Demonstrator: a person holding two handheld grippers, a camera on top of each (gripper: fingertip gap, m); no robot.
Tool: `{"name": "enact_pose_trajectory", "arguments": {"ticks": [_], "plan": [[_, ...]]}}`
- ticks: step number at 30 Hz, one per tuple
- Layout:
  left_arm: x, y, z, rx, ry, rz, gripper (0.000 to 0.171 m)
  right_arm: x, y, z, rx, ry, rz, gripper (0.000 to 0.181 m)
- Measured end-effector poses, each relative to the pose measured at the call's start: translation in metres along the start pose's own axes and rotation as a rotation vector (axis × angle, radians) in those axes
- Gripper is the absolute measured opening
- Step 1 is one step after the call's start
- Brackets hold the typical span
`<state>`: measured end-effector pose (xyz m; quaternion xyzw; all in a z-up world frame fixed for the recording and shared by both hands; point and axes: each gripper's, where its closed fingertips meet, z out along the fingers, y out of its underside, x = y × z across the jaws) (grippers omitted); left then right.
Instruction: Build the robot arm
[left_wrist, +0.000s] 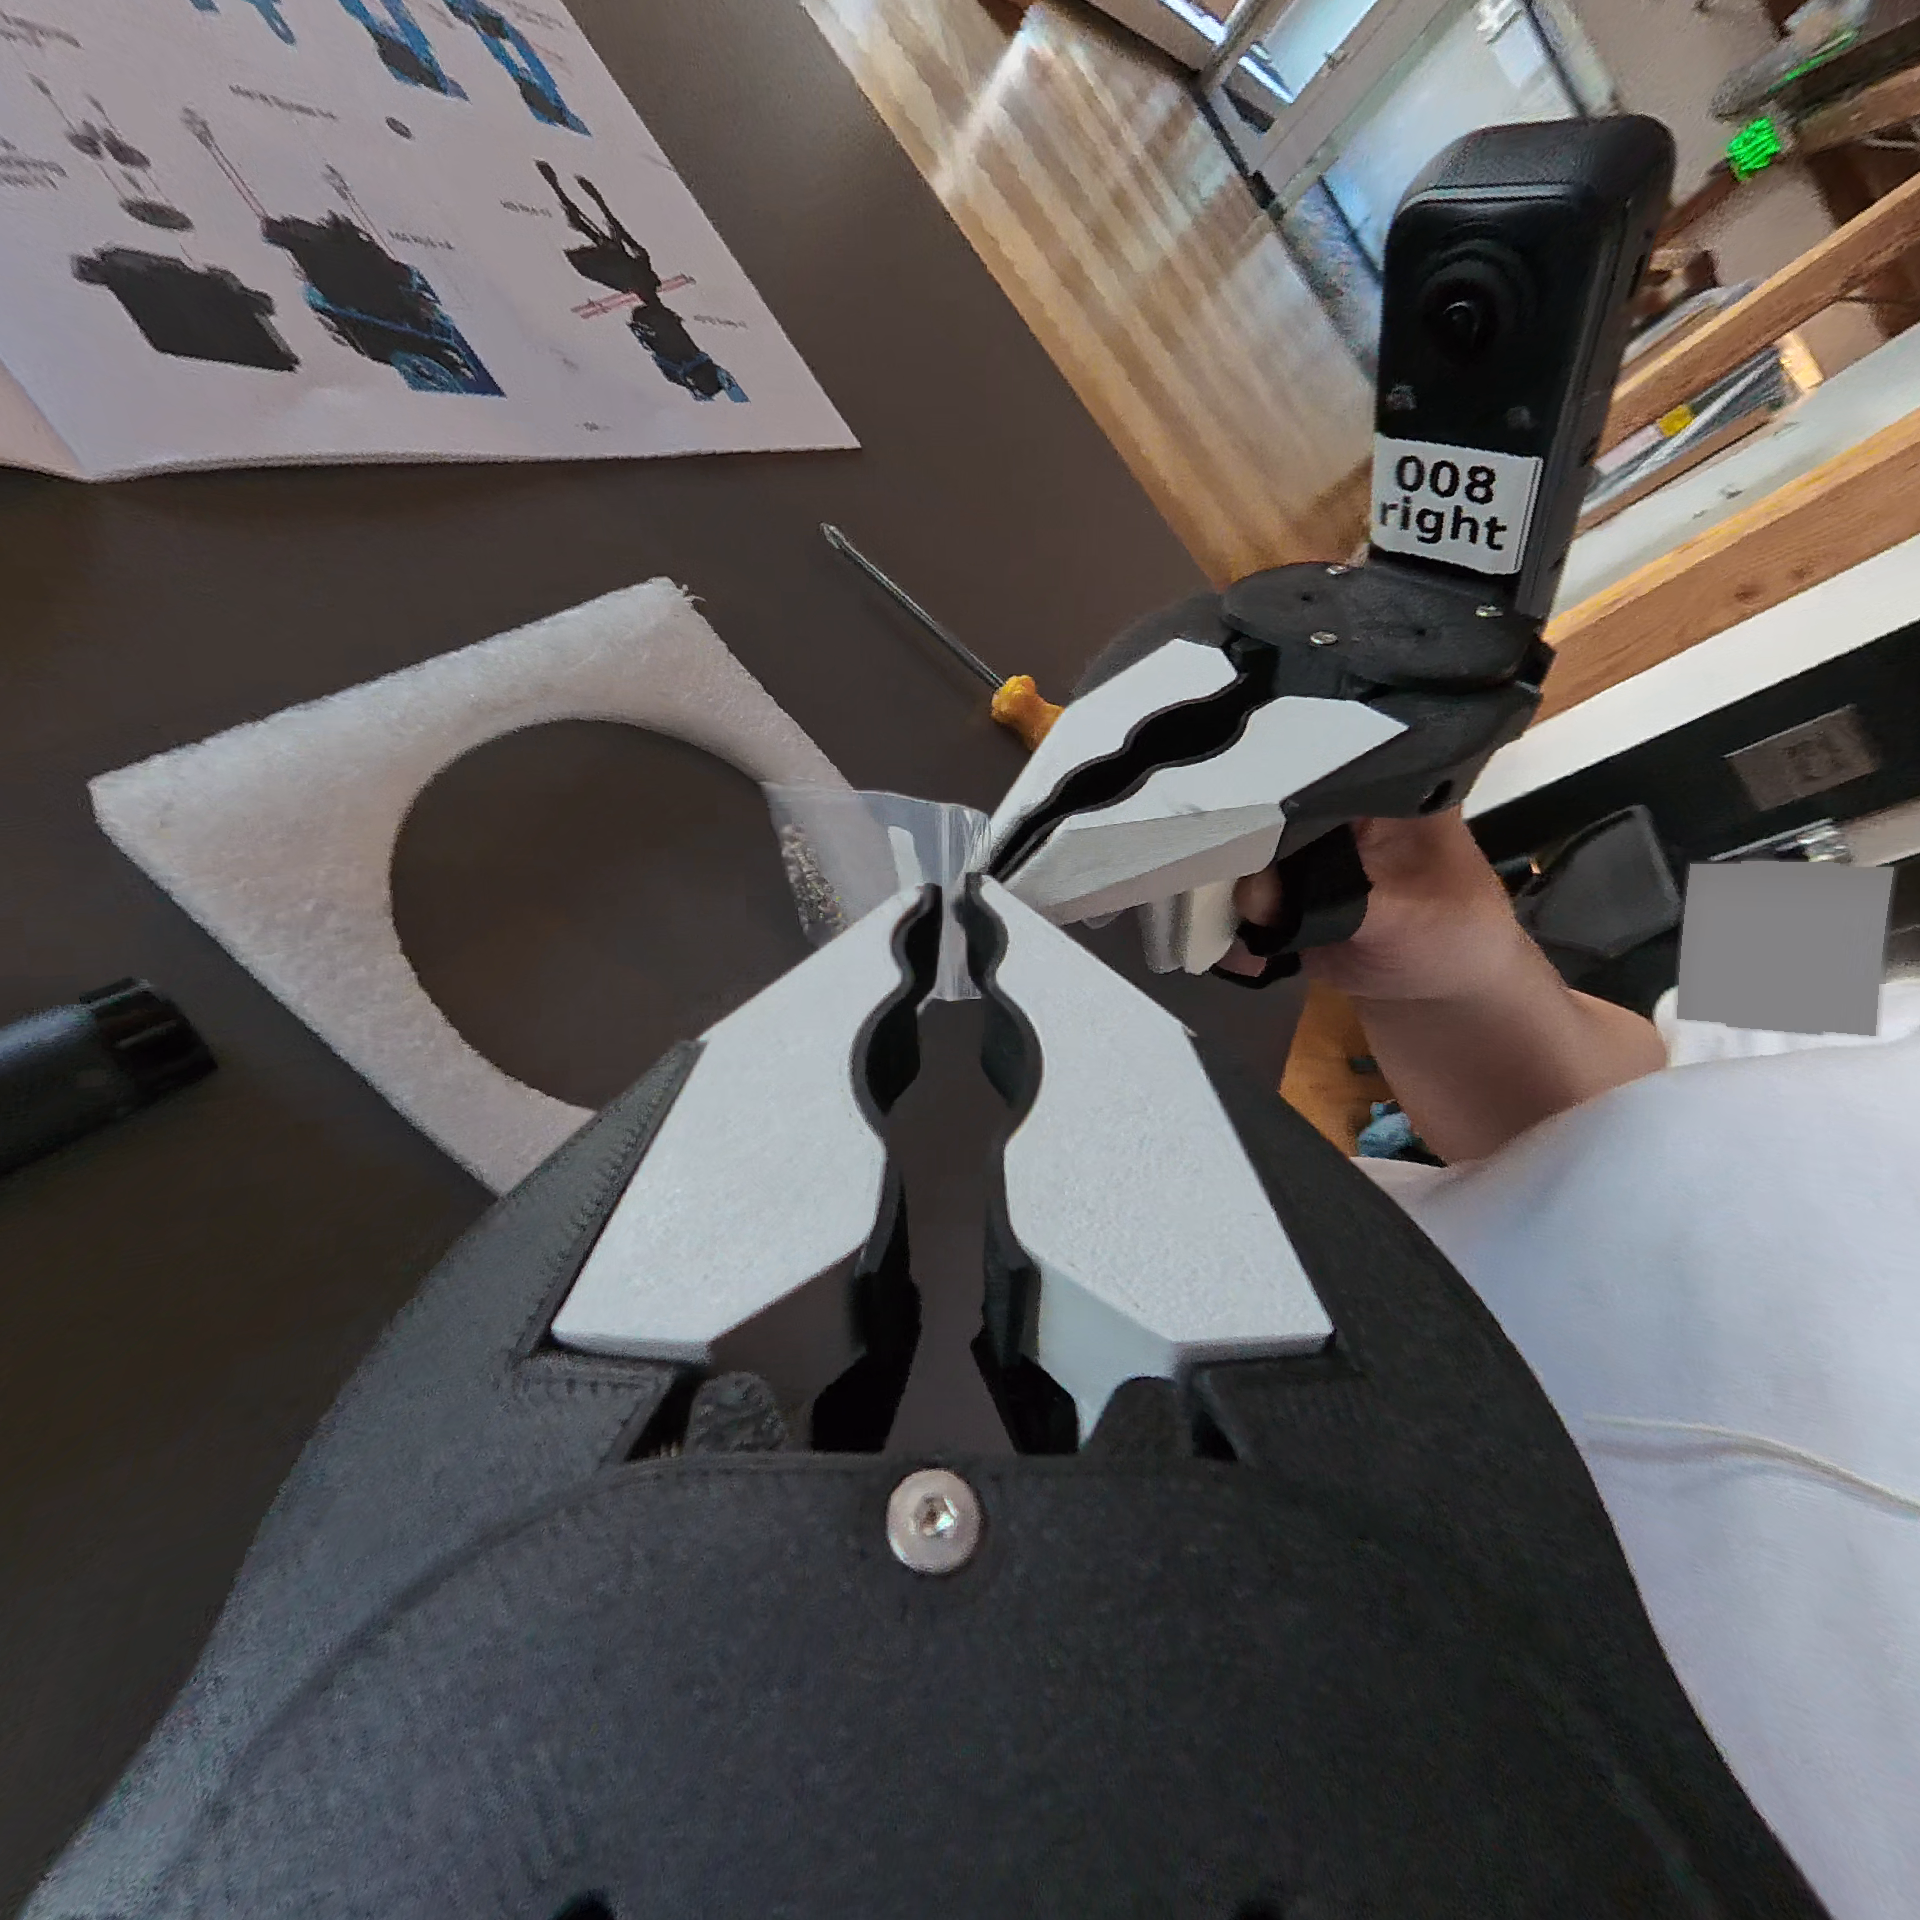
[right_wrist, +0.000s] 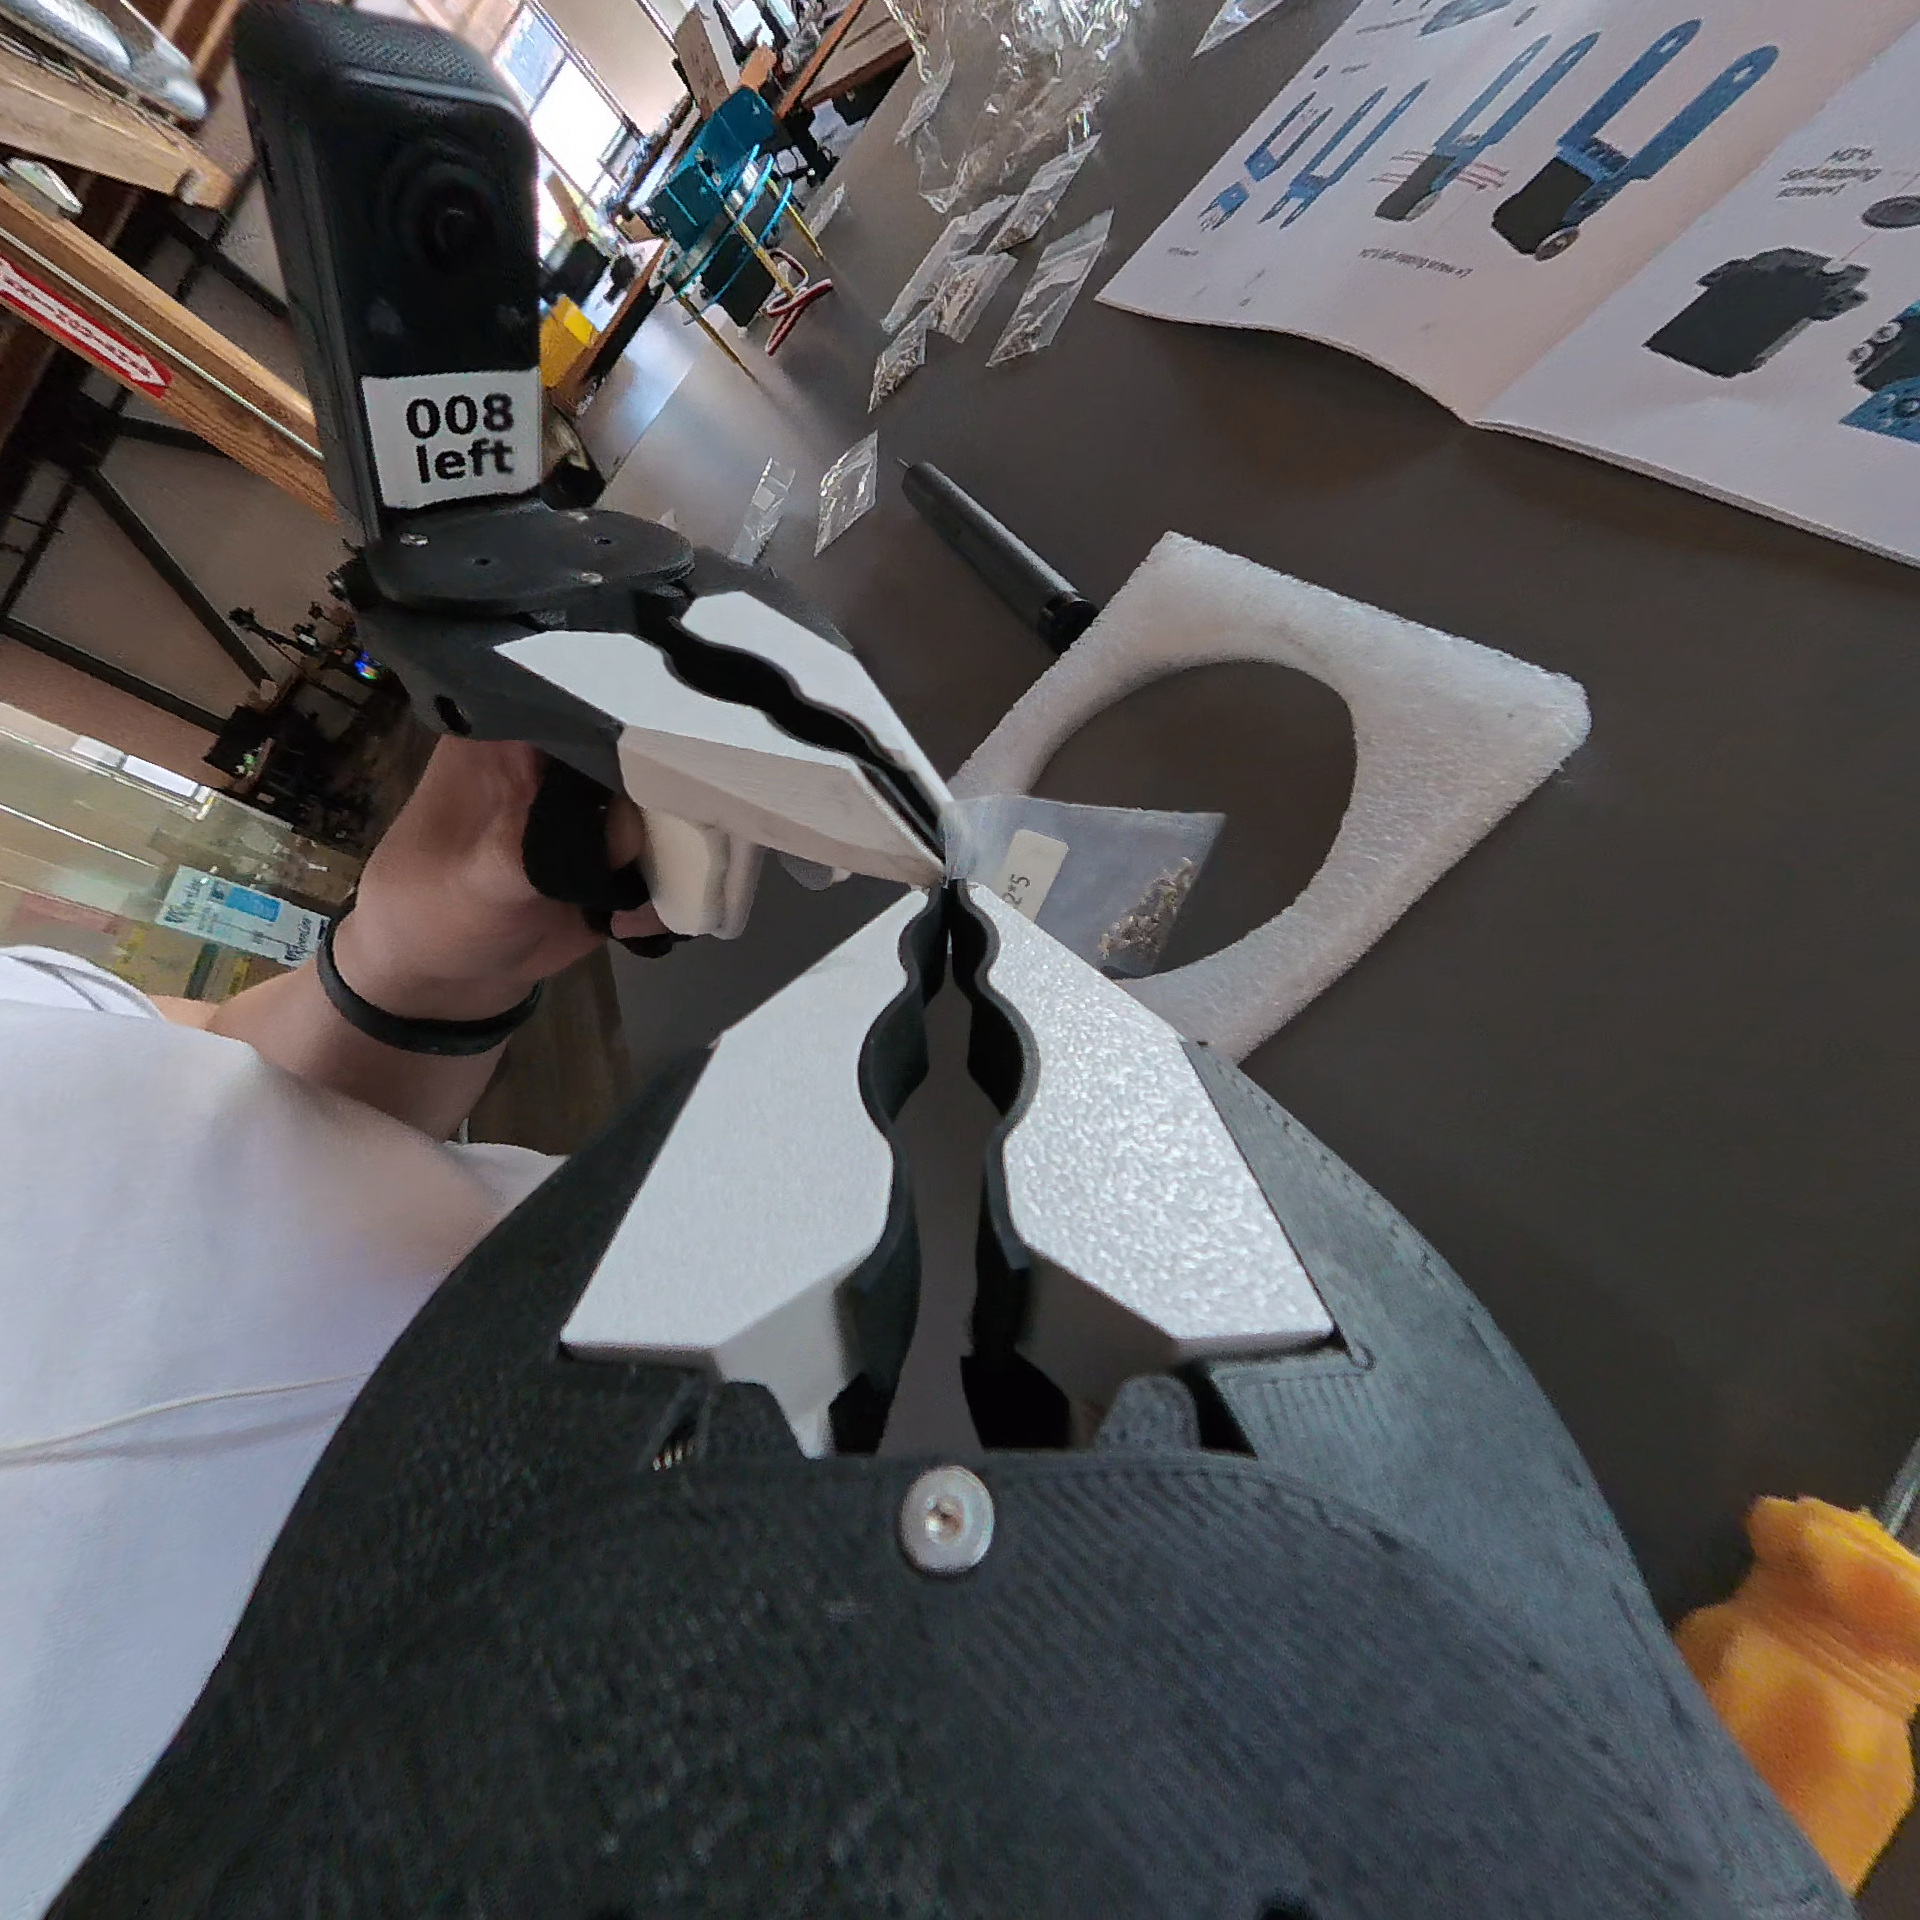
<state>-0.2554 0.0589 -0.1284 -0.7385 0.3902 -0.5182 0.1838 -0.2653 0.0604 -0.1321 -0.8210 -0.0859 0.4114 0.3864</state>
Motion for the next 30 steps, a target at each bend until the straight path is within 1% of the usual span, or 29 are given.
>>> {"name": "enact_pose_trajectory", "arguments": {"ticks": [2,7,12,16,17,18,19,23,25,27,28,30], "plan": [[-0.001,0.004,0.001,-0.025,0.003,-0.013,0.0,0.003,0.004,0.001,-0.019,0.021,-0.019,0.0],[-0.004,0.006,-0.002,-0.052,-0.015,-0.011,0.0,0.002,0.005,0.001,-0.015,0.02,-0.017,0.0],[0.0,0.006,0.0,-0.061,-0.034,-0.013,0.0,0.002,0.006,0.002,-0.021,0.066,-0.093,0.0],[0.004,0.005,-0.001,-0.055,-0.022,-0.018,0.0,0.004,0.005,0.0,-0.027,0.087,-0.102,0.012],[0.005,0.005,-0.002,-0.051,-0.01,-0.028,0.0,0.003,0.005,-0.001,-0.022,0.077,-0.098,0.013],[0.006,0.005,-0.002,-0.048,0.005,-0.041,0.0,-0.002,0.005,0.0,-0.016,0.04,-0.09,0.005],[0.008,0.005,-0.003,-0.044,0.026,-0.055,0.0,-0.005,0.005,0.0,-0.015,0.012,-0.078,0.001],[0.014,0.001,-0.007,-0.005,0.117,-0.094,0.0,-0.01,0.0,-0.005,0.028,-0.028,-0.052,0.0],[0.013,0.002,-0.007,0.004,0.104,-0.072,0.0,-0.009,0.002,-0.004,0.021,0.0,-0.07,0.0],[0.009,0.002,-0.006,0.02,0.058,-0.054,0.02,-0.01,0.002,-0.002,0.013,0.023,-0.099,0.0],[0.008,0.002,-0.006,0.025,0.046,-0.047,0.023,-0.009,0.003,-0.002,0.004,0.036,-0.109,0.0],[0.007,0.001,-0.006,0.034,0.039,-0.046,0.023,-0.009,0.002,-0.002,0.005,0.052,-0.129,0.0]]}}
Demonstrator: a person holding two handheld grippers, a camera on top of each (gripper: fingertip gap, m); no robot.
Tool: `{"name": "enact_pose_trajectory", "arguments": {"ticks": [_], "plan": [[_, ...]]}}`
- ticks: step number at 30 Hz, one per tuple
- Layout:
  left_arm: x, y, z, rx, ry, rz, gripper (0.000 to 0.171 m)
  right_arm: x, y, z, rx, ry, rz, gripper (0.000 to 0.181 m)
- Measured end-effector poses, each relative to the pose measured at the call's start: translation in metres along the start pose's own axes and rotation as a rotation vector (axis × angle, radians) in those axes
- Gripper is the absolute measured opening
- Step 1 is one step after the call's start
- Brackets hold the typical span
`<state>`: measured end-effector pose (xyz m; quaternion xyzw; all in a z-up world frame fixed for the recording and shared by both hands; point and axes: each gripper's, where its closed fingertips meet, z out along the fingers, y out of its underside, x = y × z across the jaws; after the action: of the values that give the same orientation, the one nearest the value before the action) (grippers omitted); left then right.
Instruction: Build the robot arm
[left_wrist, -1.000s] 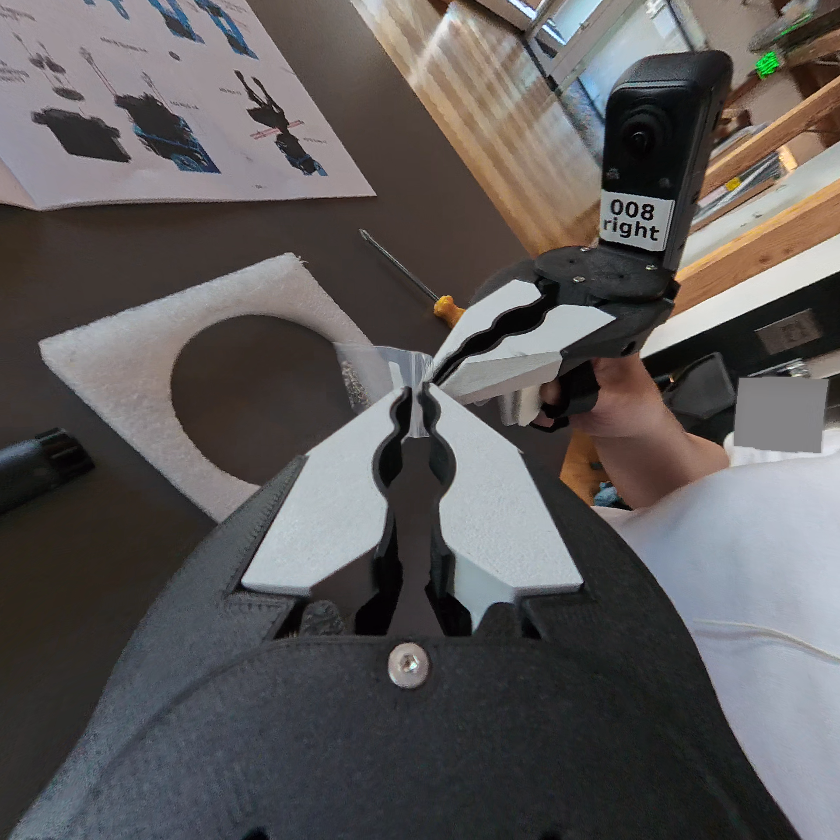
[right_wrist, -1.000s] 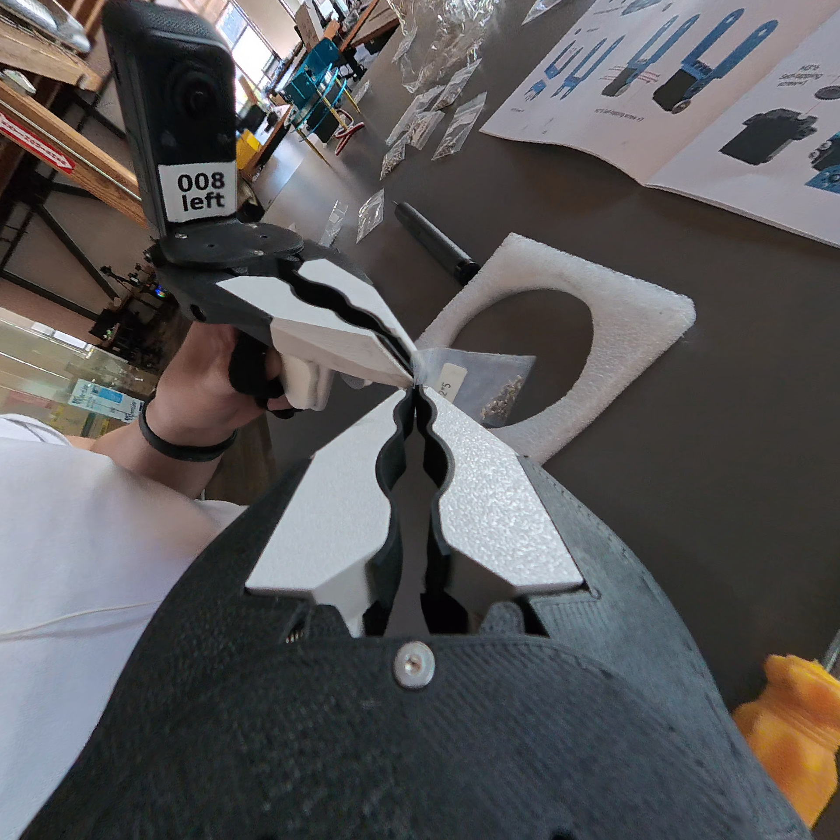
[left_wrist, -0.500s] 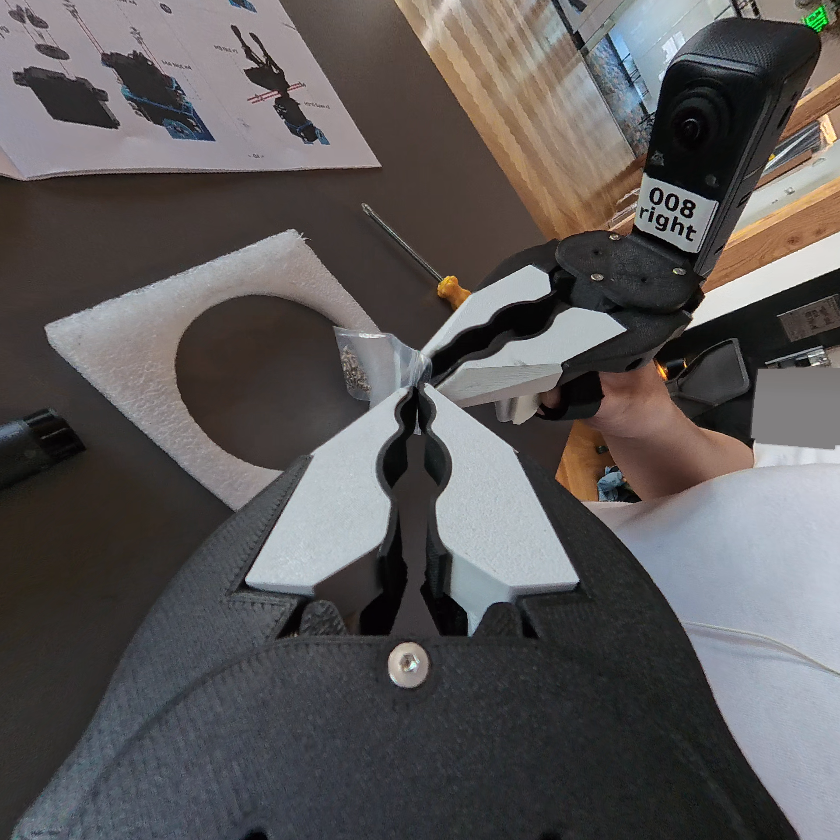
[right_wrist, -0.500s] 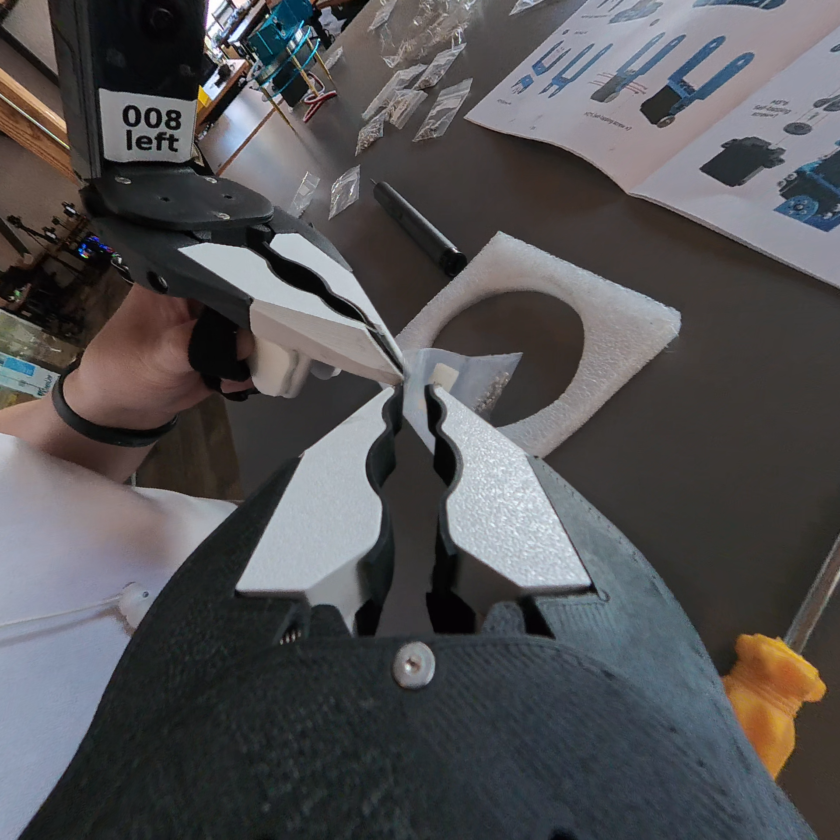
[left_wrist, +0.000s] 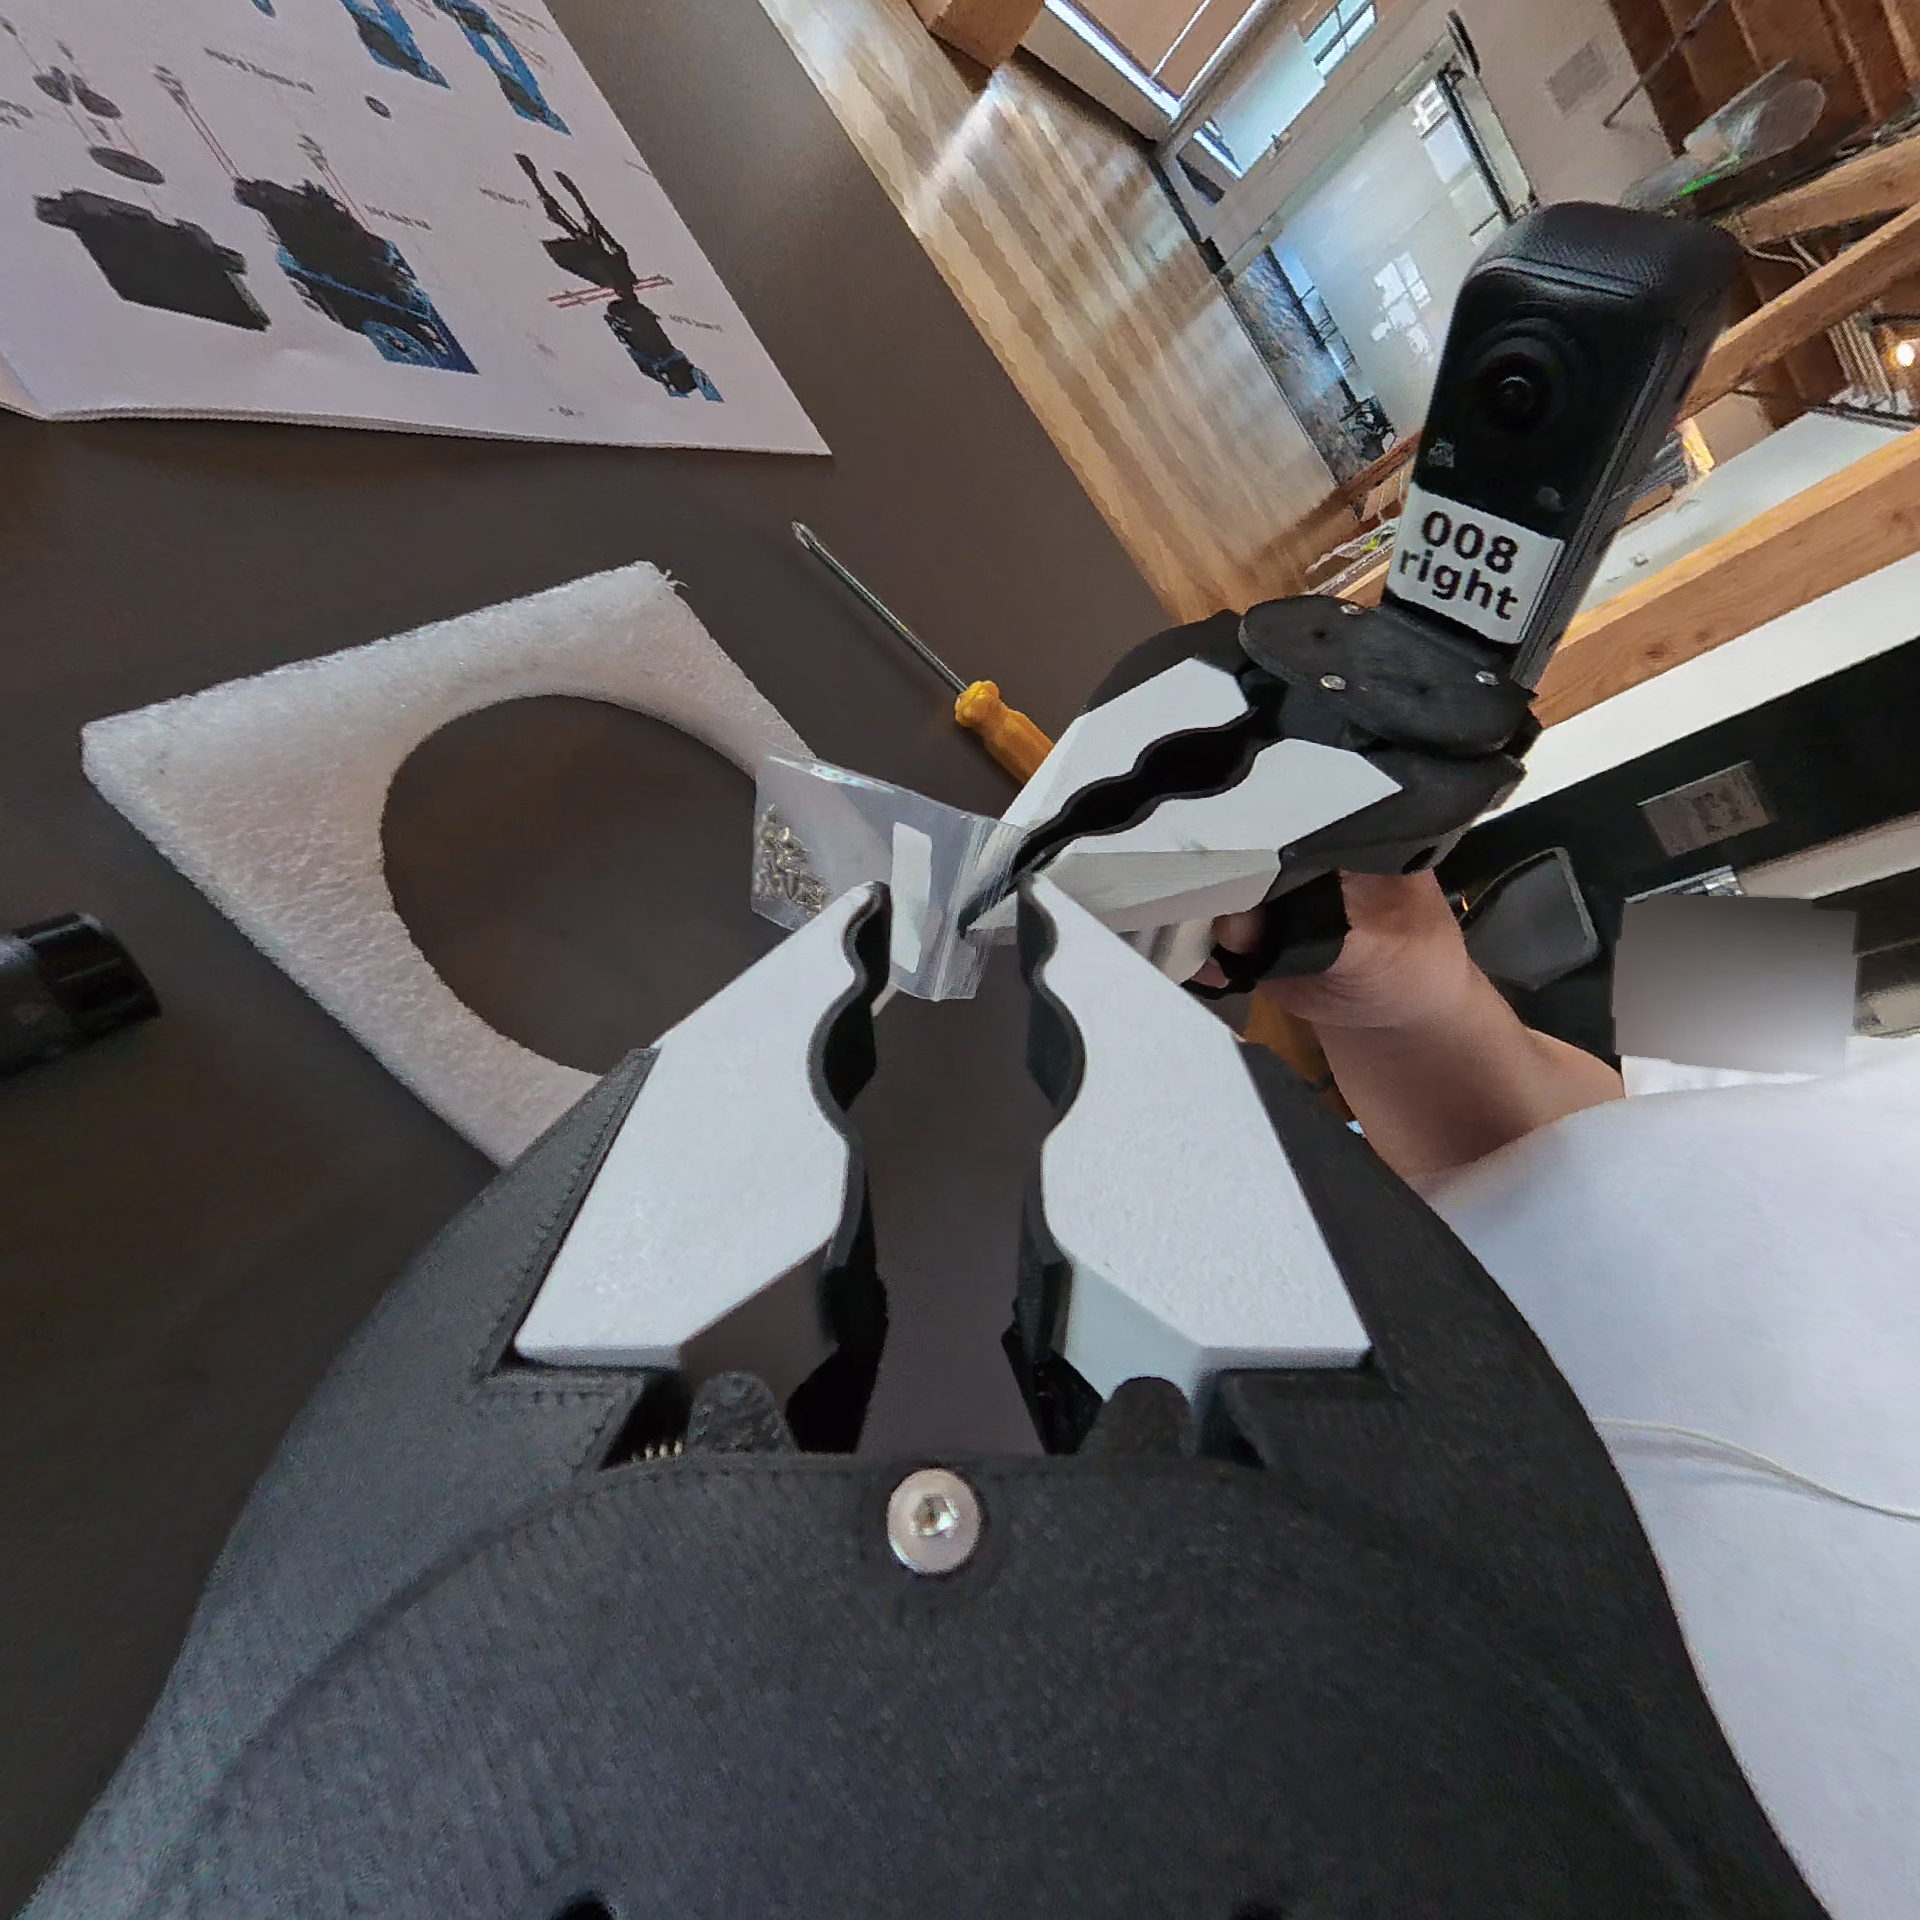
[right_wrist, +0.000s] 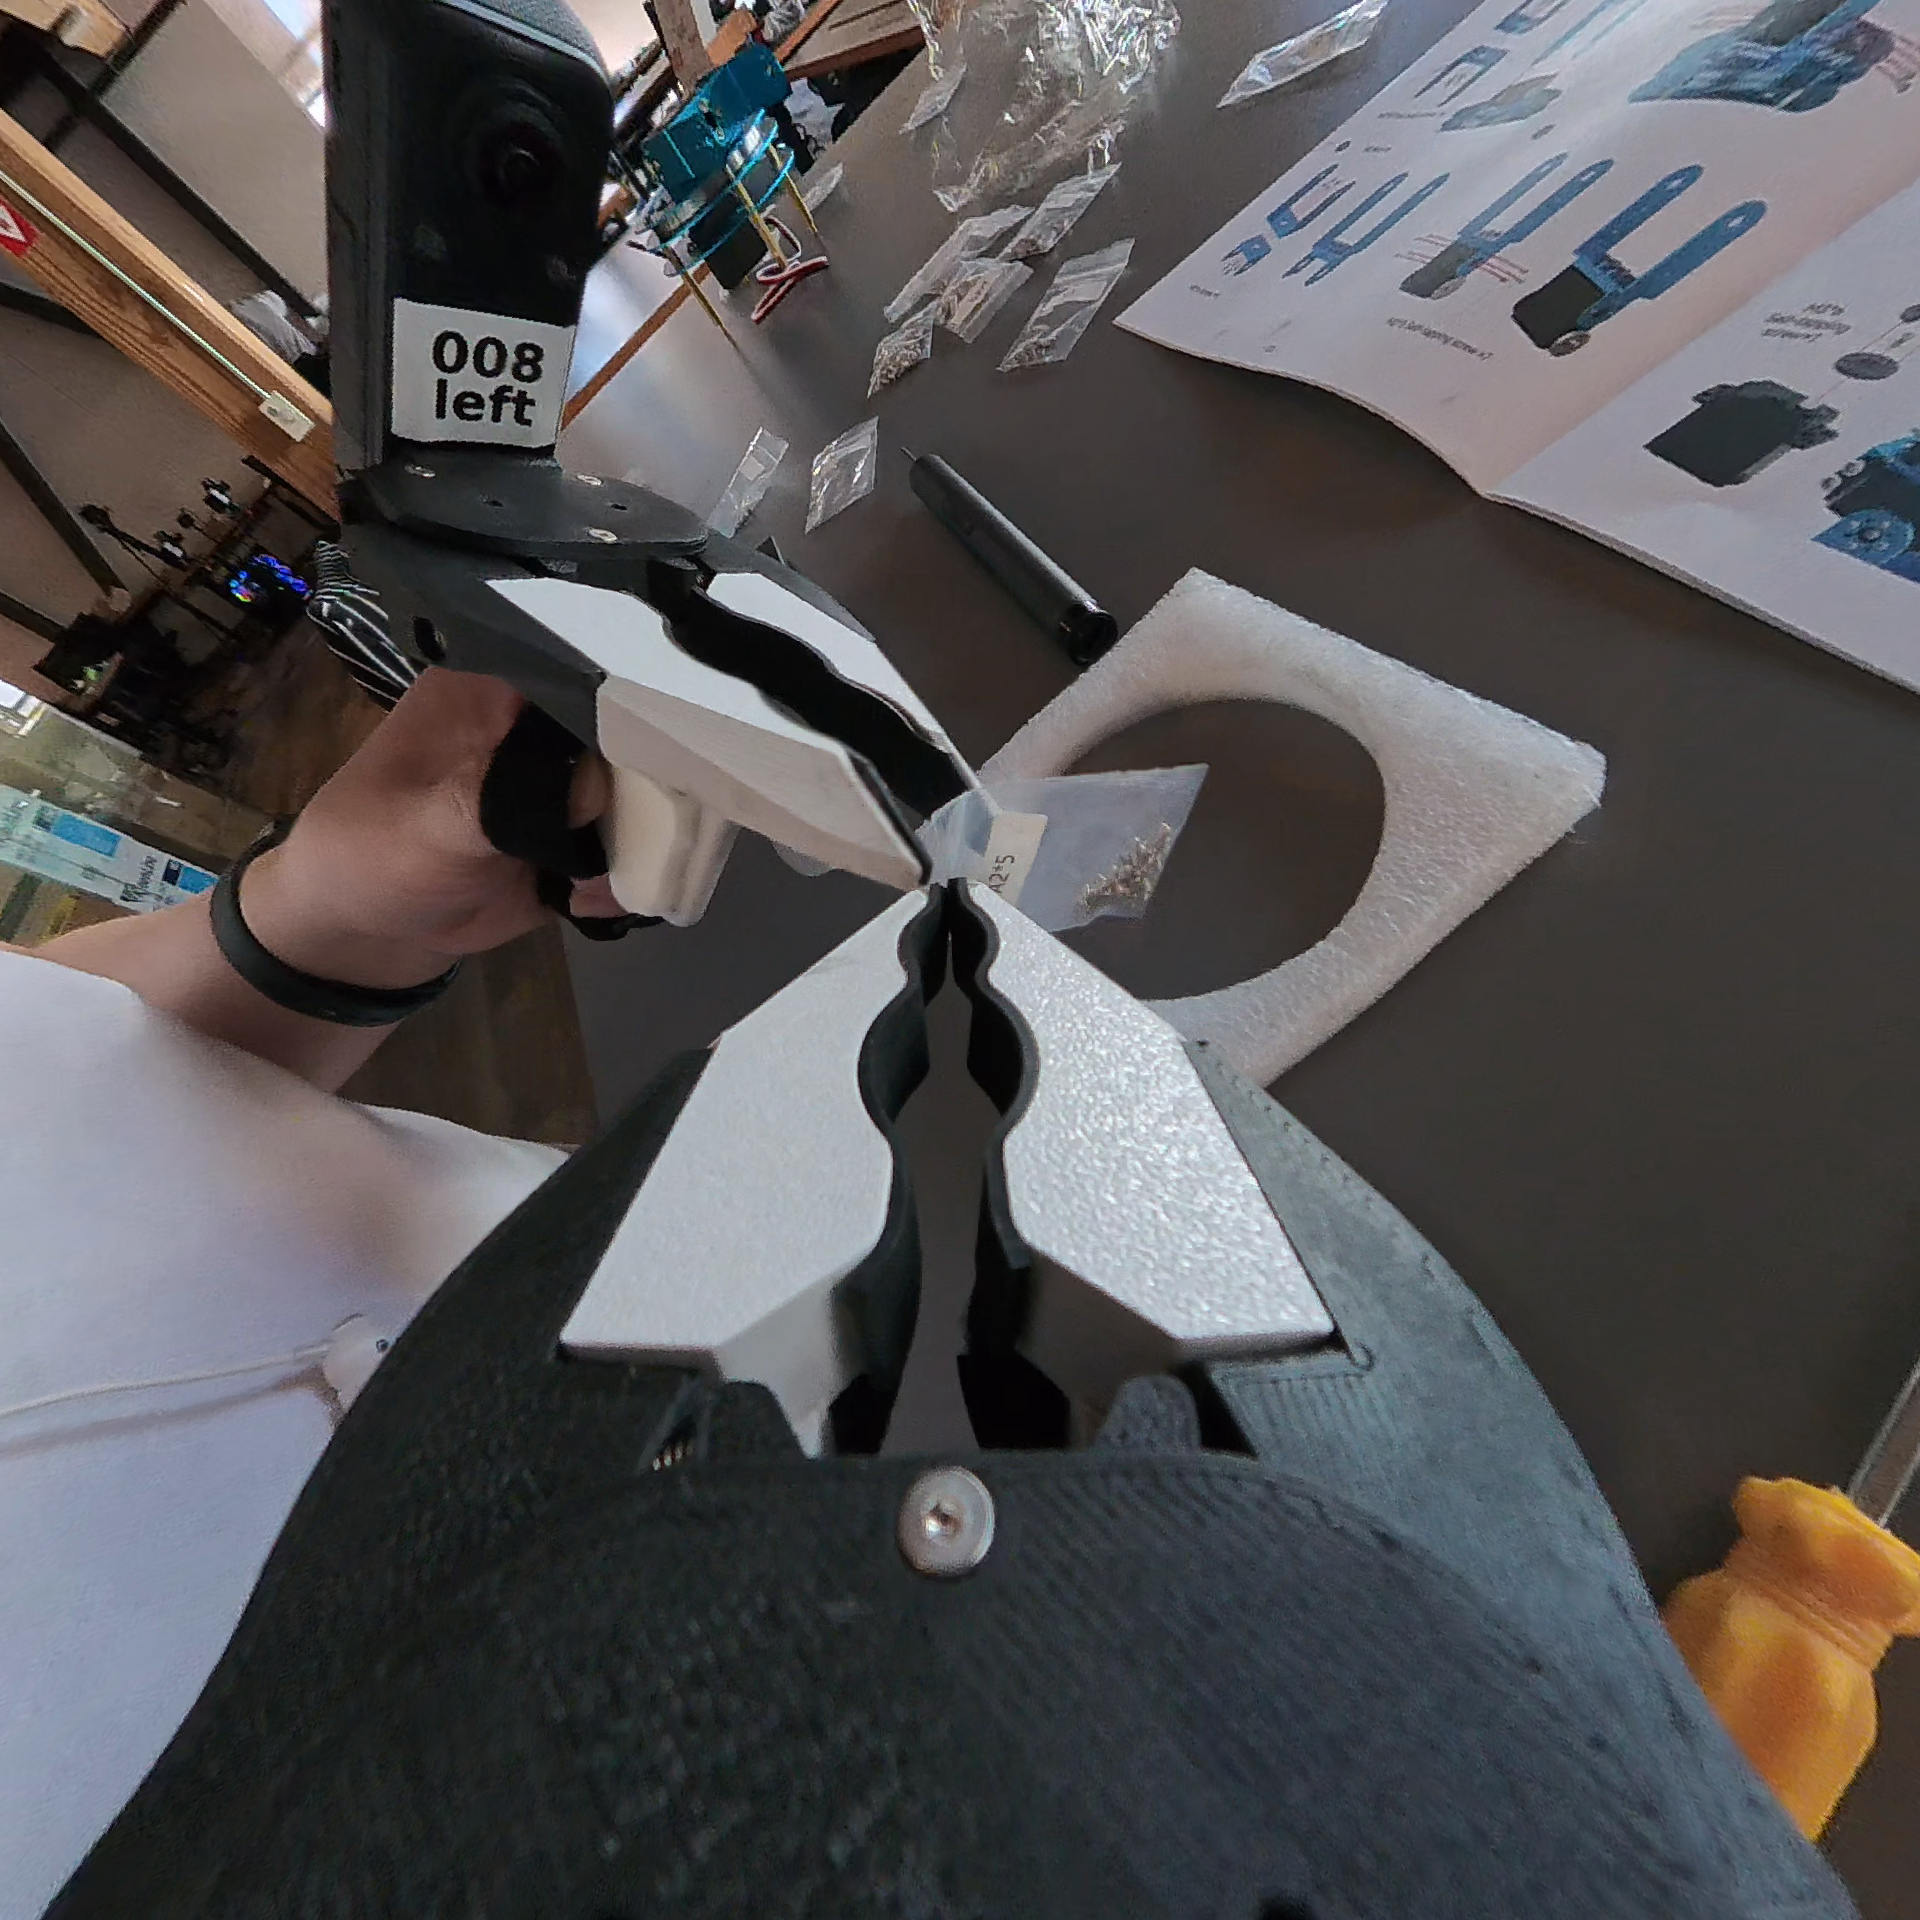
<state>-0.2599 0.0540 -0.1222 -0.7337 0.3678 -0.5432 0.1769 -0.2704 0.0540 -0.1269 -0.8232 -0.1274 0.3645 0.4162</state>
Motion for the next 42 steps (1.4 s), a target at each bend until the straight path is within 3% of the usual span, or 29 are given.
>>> {"name": "enact_pose_trajectory", "arguments": {"ticks": [2,9,18,32,42], "plan": [[0.002,0.0,-0.001,-0.002,0.02,0.003,0.01,-0.002,-0.002,0.0,0.009,-0.013,0.008,0.0],[-0.002,0.004,0.0,-0.032,0.029,-0.001,0.003,0.001,0.002,0.003,0.007,-0.023,0.036,0.0],[-0.009,0.0,0.001,-0.05,-0.096,0.023,0.004,0.008,-0.001,0.005,0.011,0.083,0.038,0.0],[-0.006,0.008,-0.001,-0.086,-0.054,0.04,0.0,0.004,0.005,0.007,-0.006,0.095,0.016,0.0],[-0.029,0.005,-0.004,-0.186,-0.343,0.207,0.0,0.018,0.001,0.018,0.04,0.184,0.111,0.0]]}}
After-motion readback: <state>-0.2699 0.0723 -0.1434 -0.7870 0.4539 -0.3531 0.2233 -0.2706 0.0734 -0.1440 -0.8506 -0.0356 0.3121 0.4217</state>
